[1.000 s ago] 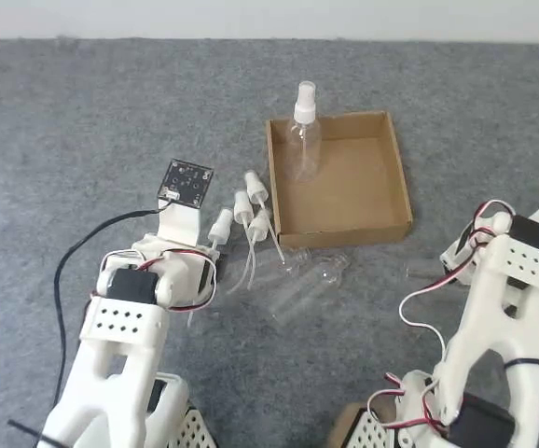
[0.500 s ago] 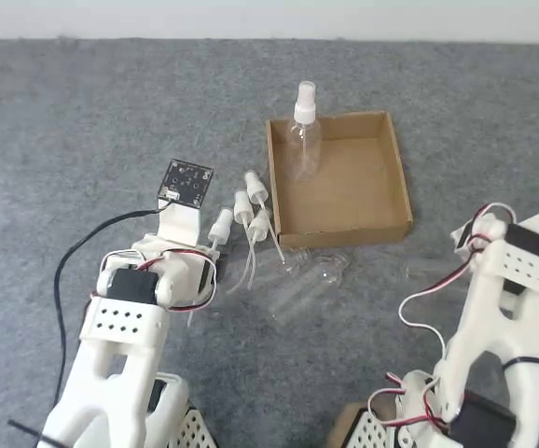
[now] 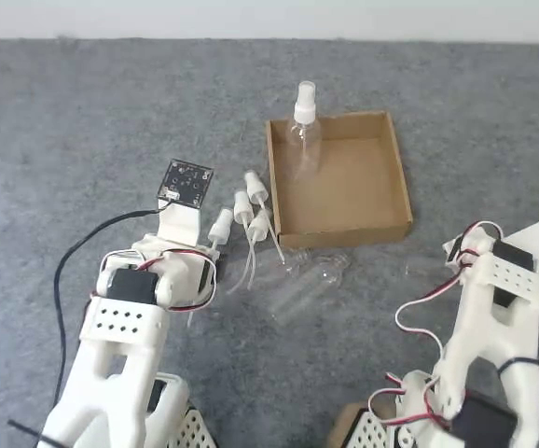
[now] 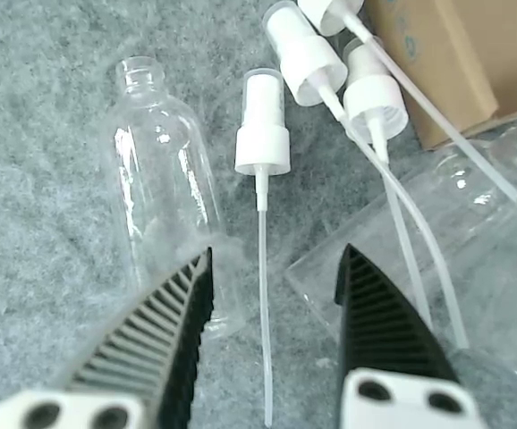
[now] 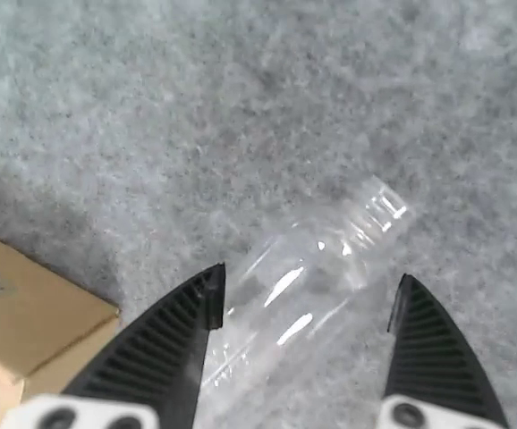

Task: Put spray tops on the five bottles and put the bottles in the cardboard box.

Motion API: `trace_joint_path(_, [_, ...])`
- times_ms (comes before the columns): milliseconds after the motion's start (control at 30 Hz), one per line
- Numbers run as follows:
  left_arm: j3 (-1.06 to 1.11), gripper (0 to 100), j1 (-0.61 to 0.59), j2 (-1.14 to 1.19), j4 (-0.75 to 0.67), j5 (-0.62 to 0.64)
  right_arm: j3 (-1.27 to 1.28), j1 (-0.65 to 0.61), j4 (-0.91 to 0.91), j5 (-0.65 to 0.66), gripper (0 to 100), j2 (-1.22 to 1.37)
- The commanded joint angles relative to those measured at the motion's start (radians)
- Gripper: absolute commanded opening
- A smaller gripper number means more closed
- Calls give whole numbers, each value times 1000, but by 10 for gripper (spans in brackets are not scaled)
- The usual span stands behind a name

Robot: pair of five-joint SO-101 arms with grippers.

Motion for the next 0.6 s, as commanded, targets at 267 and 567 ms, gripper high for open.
trace_joint_path(267, [-7, 204, -8, -28, -18, 6, -167, 21, 117, 221, 162, 173])
trace_joint_path(567, [-7, 204, -8, -28, -18, 6, -296, 131, 110, 1151, 43, 176])
